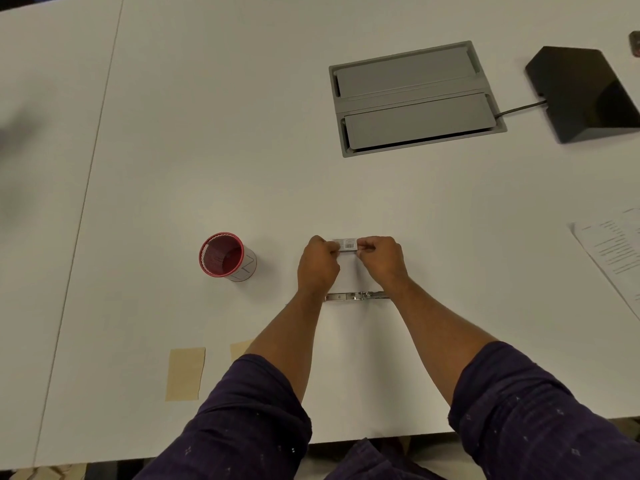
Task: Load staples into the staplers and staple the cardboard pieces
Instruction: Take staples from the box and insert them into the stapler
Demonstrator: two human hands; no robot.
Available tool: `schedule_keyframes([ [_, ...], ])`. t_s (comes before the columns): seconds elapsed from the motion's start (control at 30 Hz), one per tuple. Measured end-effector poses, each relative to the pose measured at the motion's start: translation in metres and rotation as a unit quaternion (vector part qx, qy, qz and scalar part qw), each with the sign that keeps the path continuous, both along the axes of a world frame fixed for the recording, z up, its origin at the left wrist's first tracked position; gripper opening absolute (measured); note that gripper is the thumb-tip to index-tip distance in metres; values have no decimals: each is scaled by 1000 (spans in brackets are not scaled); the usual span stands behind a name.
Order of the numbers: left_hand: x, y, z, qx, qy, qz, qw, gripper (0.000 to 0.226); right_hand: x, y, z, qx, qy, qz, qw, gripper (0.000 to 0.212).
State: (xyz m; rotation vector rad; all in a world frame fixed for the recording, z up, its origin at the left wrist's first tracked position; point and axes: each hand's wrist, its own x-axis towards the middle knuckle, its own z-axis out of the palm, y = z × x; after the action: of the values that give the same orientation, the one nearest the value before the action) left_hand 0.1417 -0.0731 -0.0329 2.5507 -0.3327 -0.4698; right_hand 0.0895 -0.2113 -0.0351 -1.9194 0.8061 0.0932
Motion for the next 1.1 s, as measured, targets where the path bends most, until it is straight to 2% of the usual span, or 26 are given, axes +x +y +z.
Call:
schedule_keyframes([
  [0.23,-14,6,7,9,-42,-12,999,27,-7,-4,1,-37,-18,46,998,21],
  [0.33,-26,13,7,24,-80,-38,996,27,-20,-11,1,-105,-38,51,992,16],
  [0.47,-42,19,5,32,-97,-92,991,32,-40,-24,-1,-197,-40,4,980,16],
  [0.7,-70,26,3,15,-127,-169,977,49,-71,-29,-8,-199,-30,-74,977,12],
  [0.8,-76,26,1,23,-120,-191,974,47,-78,-26,-10,-182,-26,-89,979,22],
  [0.93,-78,22,-5,66,-102,-210,970,41,-74,-20,-6,-161,4,-18,987,45],
  [1.1,-77,17,-4,88,-80,-234,965,25,-61,-16,-3,-189,1,85,978,47],
])
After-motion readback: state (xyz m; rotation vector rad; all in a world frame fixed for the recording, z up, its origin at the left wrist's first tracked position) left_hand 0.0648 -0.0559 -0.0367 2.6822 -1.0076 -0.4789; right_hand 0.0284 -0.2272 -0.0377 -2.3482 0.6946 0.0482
